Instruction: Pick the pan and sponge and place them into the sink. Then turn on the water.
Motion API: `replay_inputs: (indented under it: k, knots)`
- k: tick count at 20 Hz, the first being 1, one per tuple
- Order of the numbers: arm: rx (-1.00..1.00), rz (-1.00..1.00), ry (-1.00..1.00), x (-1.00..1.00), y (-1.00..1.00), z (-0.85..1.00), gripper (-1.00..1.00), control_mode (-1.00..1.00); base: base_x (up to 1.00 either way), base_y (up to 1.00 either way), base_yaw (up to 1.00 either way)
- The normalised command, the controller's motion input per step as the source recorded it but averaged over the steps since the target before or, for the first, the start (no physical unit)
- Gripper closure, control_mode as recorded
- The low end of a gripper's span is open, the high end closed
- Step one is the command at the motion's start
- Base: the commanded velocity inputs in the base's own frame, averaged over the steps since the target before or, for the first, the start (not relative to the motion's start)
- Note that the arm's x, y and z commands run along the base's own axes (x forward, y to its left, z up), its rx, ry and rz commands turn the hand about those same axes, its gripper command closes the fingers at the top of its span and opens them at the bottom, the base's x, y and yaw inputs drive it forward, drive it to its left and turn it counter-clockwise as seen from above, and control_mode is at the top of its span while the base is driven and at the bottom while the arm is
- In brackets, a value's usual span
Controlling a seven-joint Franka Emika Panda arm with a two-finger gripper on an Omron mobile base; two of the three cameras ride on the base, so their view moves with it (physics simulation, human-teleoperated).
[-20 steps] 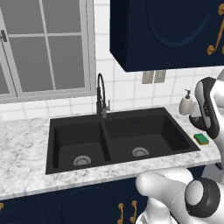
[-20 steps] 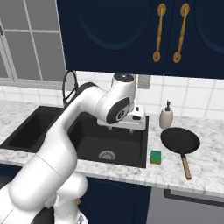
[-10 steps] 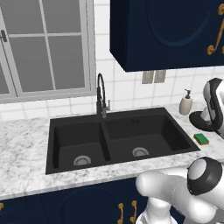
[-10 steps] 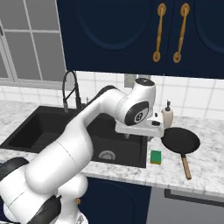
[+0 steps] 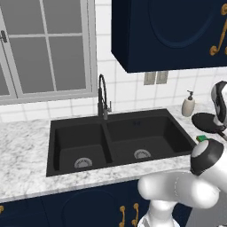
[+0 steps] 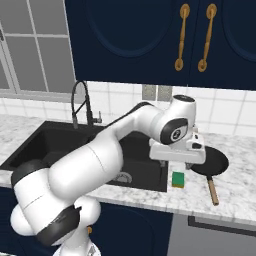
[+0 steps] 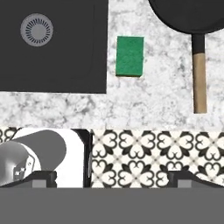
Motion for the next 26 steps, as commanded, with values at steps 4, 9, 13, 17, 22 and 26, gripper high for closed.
replay_inputs:
  k: [4, 9, 13, 17, 22, 26]
  knots:
    - [-0.03, 0.00, 0.04, 0.00, -0.55, -0.37, -1.00, -1.00, 0.00, 0.00, 0.00]
    - [-0.02, 0.00, 0.00, 0.00, -0.56, -0.42, -1.00, -1.00, 0.00, 0.00, 0.00]
    - [0.00, 0.00, 0.00, 0.00, -0.51, -0.36, -1.00, -1.00, 0.00, 0.00, 0.00]
    - [-0.01, 0.00, 0.00, 0.06, -0.38, -0.33, -1.00, -1.00, 0.00, 0.00, 0.00]
    - [-0.03, 0.00, -0.01, 0.22, -0.27, -0.36, -1.00, -1.00, 0.00, 0.00, 0.00]
    - [0.00, 0.00, -0.02, 0.28, -0.33, -0.35, -1.00, -1.00, 0.00, 0.00, 0.00]
